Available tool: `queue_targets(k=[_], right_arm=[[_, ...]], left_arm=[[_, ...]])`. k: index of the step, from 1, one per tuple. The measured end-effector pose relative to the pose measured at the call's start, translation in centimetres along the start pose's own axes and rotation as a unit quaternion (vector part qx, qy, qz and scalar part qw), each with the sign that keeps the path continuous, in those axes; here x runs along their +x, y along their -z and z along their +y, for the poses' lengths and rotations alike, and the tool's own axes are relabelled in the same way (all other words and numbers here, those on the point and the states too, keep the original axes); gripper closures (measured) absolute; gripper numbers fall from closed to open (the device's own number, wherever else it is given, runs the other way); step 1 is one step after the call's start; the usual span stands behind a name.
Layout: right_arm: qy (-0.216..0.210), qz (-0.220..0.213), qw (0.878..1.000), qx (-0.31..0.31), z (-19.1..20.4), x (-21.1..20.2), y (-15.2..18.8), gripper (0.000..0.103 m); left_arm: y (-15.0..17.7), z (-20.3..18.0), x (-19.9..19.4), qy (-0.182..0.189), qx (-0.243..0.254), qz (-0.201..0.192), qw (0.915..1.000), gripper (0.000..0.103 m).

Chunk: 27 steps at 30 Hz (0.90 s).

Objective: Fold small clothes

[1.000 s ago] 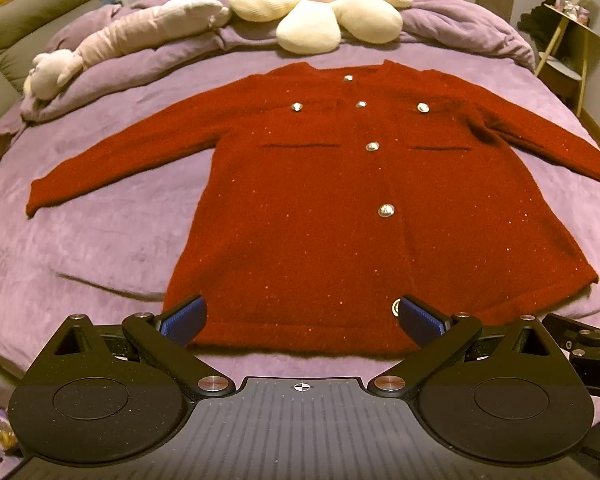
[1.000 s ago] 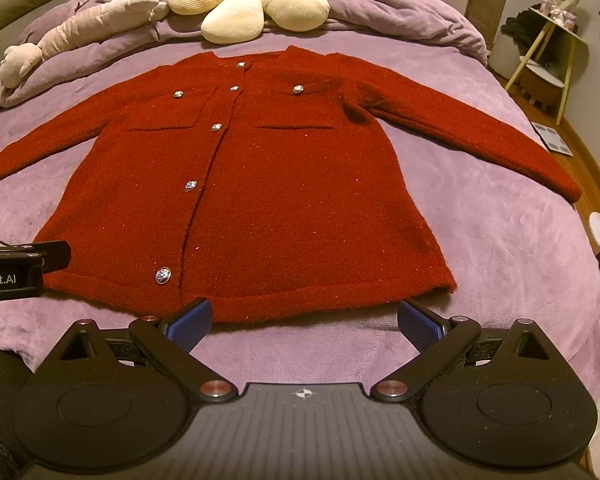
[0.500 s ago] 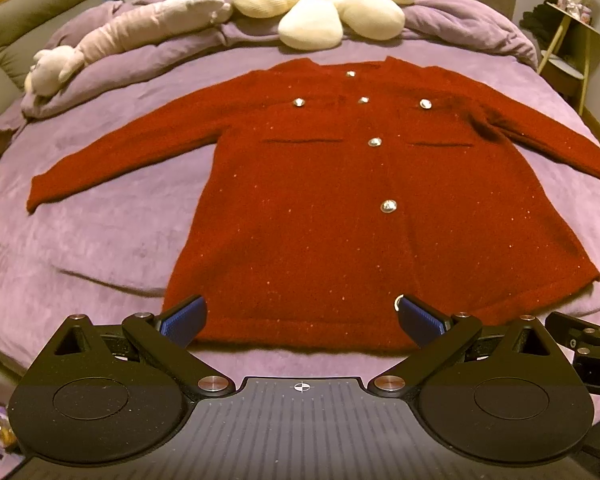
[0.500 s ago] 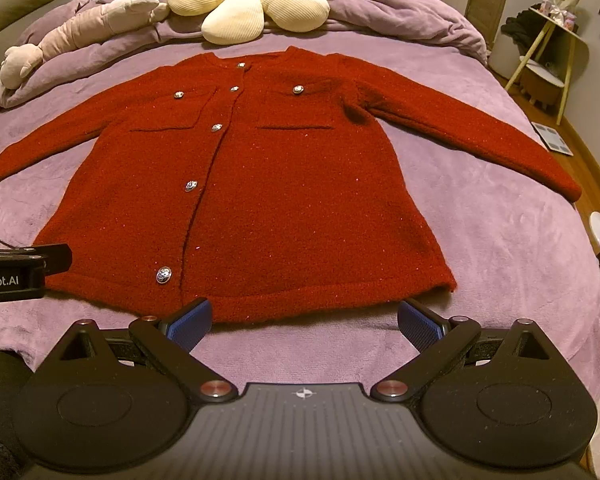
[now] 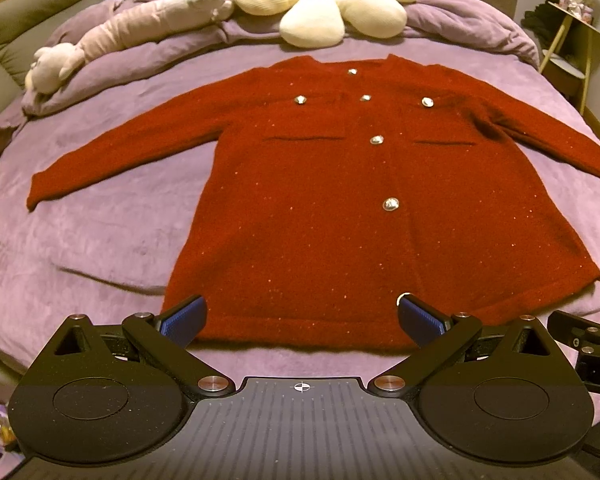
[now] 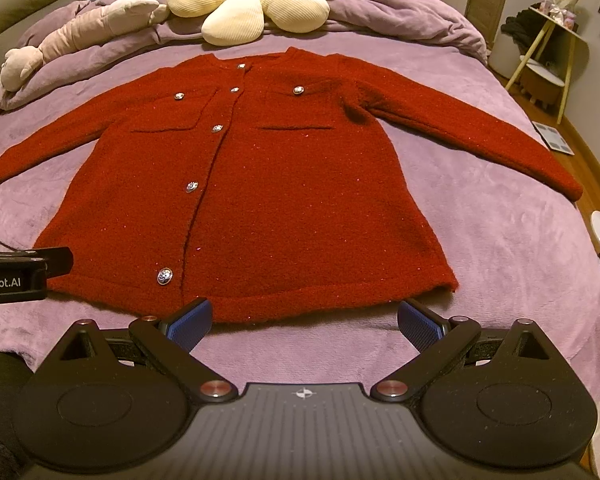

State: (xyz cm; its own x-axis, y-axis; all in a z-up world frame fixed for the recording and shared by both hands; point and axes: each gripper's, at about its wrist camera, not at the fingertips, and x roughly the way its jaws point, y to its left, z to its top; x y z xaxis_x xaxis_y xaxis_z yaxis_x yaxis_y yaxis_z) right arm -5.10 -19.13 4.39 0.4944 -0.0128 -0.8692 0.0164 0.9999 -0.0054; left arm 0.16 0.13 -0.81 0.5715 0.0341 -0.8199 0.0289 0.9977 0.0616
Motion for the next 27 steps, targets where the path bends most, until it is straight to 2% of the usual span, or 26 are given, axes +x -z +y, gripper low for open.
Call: queue_targets(k=[27], right_arm=[[-0.014, -0.013, 1.000, 0.009, -0.42, 0.15, 0.23, 0.004]], left_arm=[[0.28, 0.34, 0.73, -0.002, -0.005, 0.013, 0.9999, 0.000]])
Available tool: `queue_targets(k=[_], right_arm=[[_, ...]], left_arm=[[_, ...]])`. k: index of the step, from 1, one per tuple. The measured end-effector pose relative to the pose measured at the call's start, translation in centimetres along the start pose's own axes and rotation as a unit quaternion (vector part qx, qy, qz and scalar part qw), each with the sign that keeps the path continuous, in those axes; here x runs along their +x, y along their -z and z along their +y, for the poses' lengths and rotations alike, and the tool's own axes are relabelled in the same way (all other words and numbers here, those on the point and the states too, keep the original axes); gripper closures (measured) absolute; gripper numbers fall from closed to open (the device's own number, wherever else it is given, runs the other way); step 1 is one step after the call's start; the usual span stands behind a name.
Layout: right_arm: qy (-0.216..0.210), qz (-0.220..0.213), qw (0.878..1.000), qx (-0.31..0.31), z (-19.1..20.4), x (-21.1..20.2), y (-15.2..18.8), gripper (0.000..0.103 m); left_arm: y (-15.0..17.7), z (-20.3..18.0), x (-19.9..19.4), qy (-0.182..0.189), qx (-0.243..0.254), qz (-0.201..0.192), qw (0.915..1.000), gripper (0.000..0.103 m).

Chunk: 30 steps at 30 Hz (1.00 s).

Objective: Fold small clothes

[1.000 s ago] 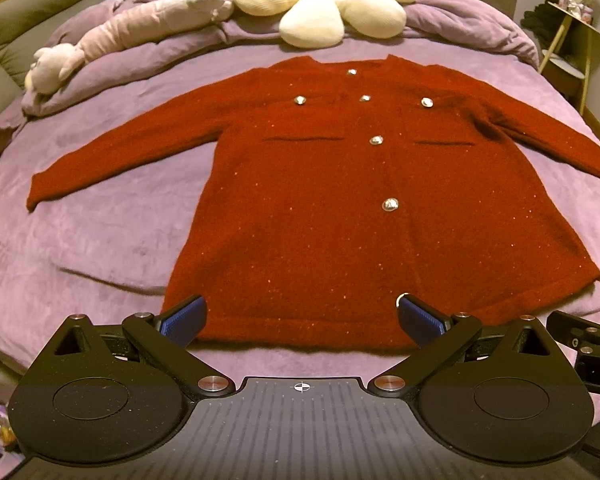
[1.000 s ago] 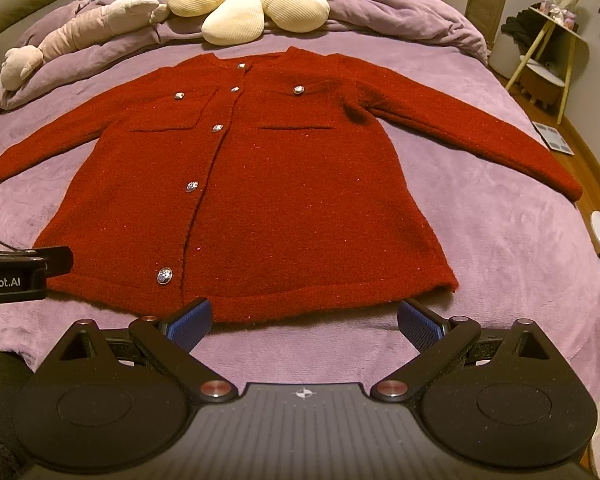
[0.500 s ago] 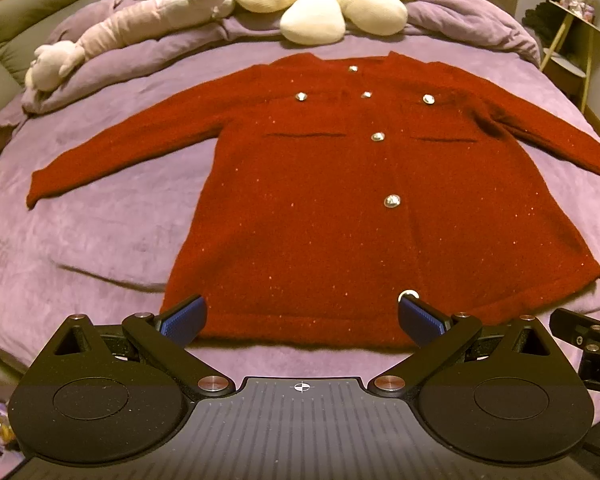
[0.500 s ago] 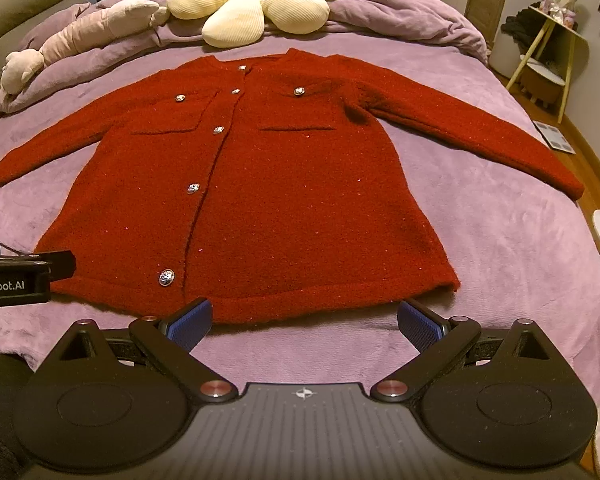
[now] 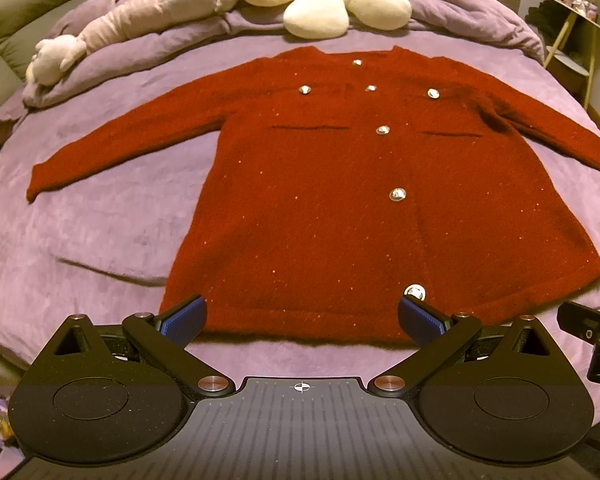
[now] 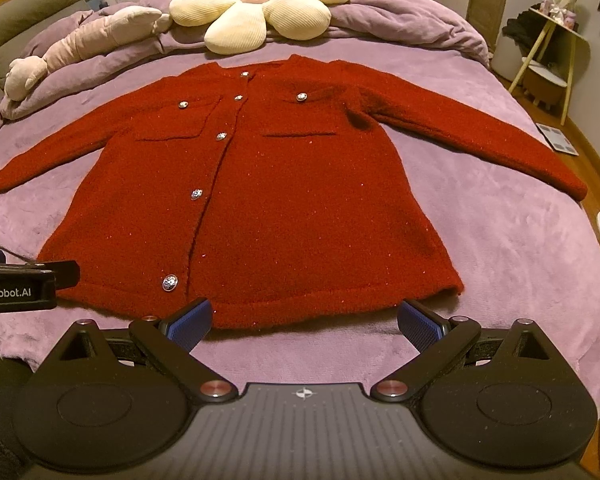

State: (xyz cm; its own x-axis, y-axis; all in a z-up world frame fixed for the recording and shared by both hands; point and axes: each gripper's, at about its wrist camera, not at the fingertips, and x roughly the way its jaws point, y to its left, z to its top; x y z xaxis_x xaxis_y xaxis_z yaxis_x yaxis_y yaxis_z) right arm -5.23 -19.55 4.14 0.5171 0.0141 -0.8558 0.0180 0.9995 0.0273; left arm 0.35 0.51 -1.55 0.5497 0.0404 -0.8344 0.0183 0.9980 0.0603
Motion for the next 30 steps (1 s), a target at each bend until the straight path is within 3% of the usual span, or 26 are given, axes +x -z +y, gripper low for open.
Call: queue_targets(k=[30], right_arm=[[-0.005, -0.002, 1.000, 0.004, -0.21, 0.12, 0.21, 0.004]], left_arm=[[-0.05, 0.12, 0.06, 0.001, -0.001, 0.003, 1.0000, 0.000]])
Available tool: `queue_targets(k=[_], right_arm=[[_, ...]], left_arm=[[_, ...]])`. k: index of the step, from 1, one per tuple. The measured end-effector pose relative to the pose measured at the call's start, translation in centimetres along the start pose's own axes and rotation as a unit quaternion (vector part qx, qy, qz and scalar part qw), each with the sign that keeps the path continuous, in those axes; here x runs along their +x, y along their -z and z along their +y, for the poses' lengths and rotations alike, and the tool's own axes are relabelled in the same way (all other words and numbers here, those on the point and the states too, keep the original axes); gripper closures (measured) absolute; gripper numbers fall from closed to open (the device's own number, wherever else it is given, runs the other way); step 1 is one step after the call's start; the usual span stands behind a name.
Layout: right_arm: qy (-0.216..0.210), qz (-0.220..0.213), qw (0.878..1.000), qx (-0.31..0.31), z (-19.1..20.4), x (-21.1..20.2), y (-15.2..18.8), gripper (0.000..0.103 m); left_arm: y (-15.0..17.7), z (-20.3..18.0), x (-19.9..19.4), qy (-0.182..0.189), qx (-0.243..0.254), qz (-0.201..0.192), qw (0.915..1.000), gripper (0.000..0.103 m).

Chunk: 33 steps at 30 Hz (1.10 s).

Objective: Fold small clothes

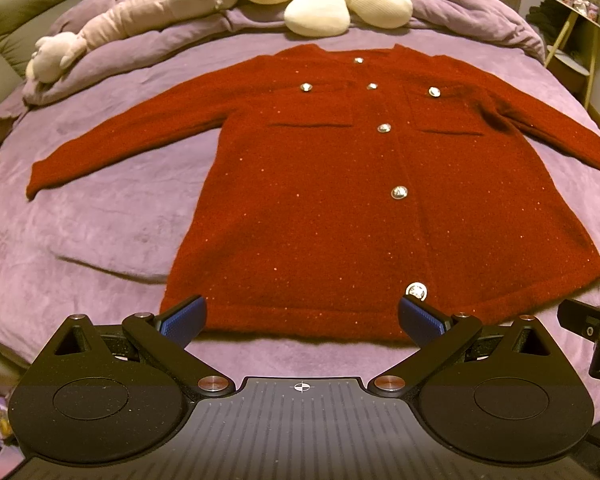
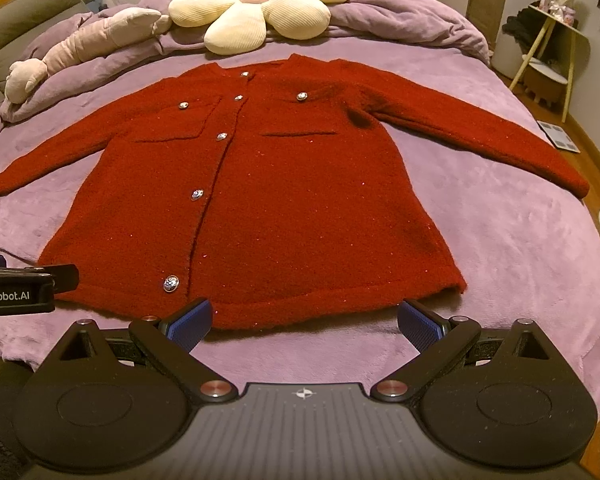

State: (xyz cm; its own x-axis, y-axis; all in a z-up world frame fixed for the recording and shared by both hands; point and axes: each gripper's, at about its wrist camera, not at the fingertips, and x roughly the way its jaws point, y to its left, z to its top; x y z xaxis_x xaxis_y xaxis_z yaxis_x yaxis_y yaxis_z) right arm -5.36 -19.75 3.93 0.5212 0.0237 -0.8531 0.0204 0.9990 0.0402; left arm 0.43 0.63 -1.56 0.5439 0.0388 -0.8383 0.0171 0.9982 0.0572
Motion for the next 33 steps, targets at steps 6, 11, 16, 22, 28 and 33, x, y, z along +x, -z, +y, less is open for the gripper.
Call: queue_targets(k=[6, 11, 16, 22, 28, 33], right_arm=[[-0.004, -0.002, 1.000, -0.001, 0.0, 0.0, -0.1, 0.004], [-0.011, -0.002, 1.000, 0.010, -0.4, 0.4, -0.1, 0.004], [-0.025, 0.004, 0.999, 0.027, -1.2, 1.2, -0.1, 0.004], [-0.031, 0.016, 0.998, 0.042, -2.0, 2.3, 0.0, 0.004], [-0.070, -0.022, 0.994, 0.078, -3.9, 3.6, 0.3, 0.004], [-0.072, -0.106, 0.986, 0.111, -7.7, 5.4, -0.3, 0.004]], left_arm=[[0.0, 0.0, 0.1, 0.002, 0.002, 0.003, 1.0000, 0.000], [-0.1, 0.0, 0.4, 0.007, 0.000, 0.007, 0.9999, 0.000], [-0.2, -0.2, 1.1, 0.016, 0.003, 0.012, 0.9998, 0.000], [-0.3, -0.6, 2.4, 0.020, 0.008, 0.028, 0.9994, 0.000], [-0.8, -0.8, 3.9, 0.031, 0.004, 0.033, 0.9989, 0.000], [-2.4, -0.6, 5.5, 0.037, 0.003, 0.010, 0.9993, 0.000]])
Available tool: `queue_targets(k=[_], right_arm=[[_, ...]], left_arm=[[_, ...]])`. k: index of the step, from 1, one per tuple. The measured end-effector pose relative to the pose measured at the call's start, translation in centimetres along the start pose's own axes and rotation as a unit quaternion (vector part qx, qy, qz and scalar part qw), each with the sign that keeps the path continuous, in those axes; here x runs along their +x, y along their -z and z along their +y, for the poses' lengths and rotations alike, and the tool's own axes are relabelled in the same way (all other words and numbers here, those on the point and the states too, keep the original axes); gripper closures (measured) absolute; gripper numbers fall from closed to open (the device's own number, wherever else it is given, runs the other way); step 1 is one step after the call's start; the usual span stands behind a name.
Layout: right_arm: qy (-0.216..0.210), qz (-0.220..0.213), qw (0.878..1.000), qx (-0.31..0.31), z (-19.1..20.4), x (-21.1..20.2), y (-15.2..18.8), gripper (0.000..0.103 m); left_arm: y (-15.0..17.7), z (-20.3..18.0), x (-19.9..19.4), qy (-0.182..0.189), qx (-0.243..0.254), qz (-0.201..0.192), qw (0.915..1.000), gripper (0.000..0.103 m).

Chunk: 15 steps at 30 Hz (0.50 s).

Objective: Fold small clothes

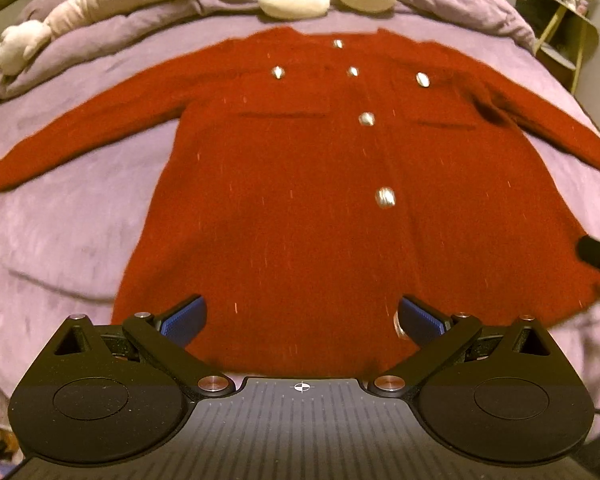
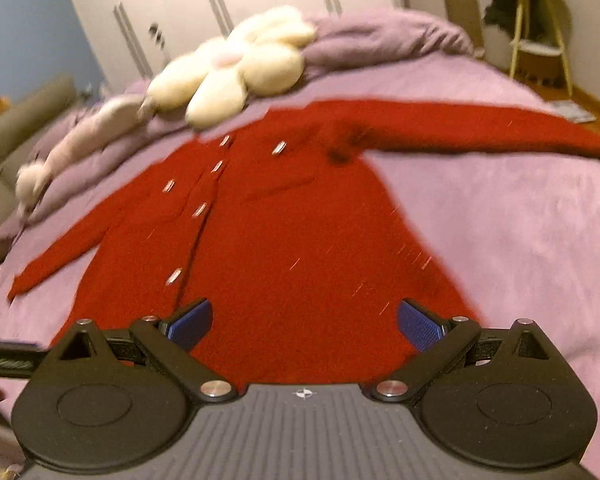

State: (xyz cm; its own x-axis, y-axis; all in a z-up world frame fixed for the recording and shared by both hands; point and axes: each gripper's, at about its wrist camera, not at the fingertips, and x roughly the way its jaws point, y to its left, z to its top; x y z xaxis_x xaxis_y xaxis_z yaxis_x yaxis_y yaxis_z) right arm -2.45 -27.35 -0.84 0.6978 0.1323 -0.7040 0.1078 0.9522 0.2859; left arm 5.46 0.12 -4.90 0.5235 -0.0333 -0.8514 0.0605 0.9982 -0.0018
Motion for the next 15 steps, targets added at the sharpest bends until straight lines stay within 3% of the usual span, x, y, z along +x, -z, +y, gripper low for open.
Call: queue_targets(k=[2, 4, 6, 8, 11, 13, 15], right_arm=[[0.031, -0.023, 0.999, 0.022, -2.1, 1.1, -1.3, 0.004], [0.087, -0.017, 0.995, 0.043, -4.6, 2.7, -3.2, 0.004], [0.103, -0.023, 0.992, 0.076, -7.6, 3.8, -5.2, 0.004], [0.099, -0.057, 0.985, 0.133, -11.3, 4.2, -6.9, 0.004], [0.101, -0.105, 0.962, 0.233, -17.8, 5.5, -9.0, 0.008], [0.112, -0.119, 0.943, 0.290, -21.8, 6.6, -9.7, 0.018], [0.120, -0.124, 0.920, 0.351, -25.3, 7.9, -9.9, 0.037]], left_arm=[[-1.1, 0.2, 0.8, -0.003, -0.006, -0.020, 0.9998, 0.000], [-2.1, 0.3, 1.5, -0.012, -0.017, -0.037, 0.9991, 0.000], [-3.3, 0.6, 2.5, -0.017, -0.032, -0.050, 0.9981, 0.000], [-4.2, 0.9, 3.5, -0.021, -0.050, -0.057, 0.9969, 0.000], [-4.8, 1.5, 4.8, -0.019, -0.077, -0.060, 0.9950, 0.000], [-4.5, 1.8, 5.3, -0.013, -0.091, -0.053, 0.9943, 0.000], [-4.3, 1.8, 5.9, -0.004, -0.092, -0.039, 0.9950, 0.000]])
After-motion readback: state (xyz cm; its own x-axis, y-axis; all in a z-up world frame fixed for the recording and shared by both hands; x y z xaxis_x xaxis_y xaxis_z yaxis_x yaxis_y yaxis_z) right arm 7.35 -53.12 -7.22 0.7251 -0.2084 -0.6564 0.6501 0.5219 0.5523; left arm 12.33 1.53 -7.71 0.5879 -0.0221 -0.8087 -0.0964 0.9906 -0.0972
